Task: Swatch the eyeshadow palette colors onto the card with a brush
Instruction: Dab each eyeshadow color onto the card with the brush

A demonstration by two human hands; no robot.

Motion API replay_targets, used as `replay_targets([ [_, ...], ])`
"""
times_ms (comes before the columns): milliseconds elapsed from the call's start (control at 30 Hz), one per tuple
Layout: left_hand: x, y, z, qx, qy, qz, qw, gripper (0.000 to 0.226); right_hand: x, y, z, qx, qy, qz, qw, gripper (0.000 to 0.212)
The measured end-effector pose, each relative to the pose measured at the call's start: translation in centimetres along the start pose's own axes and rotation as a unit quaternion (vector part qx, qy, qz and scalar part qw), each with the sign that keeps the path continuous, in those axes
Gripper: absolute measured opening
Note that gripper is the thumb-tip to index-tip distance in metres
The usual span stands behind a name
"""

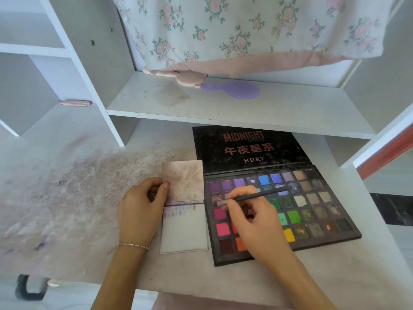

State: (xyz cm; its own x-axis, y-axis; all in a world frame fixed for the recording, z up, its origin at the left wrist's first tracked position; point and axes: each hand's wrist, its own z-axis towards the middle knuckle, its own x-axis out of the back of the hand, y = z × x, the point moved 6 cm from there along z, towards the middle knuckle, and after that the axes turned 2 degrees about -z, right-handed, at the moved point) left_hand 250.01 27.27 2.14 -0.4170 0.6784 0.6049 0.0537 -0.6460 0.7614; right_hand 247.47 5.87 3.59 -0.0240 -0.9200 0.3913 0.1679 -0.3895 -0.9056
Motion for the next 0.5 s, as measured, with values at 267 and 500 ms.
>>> replay_targets([
  [267,0.0,-0.1,0.0,-0.005,-0.007,-0.011,1.000,0.007,-3.9,-1.2,0.8,0.000,-0.076,-0.019,0.997,0.012],
  [500,0.0,-0.1,0.1,-0.015,0.000,-0.012,1.000,0.006,-4.3,-0.9,0.8,-0.004,-0.094,-0.051,0.994,0.009],
])
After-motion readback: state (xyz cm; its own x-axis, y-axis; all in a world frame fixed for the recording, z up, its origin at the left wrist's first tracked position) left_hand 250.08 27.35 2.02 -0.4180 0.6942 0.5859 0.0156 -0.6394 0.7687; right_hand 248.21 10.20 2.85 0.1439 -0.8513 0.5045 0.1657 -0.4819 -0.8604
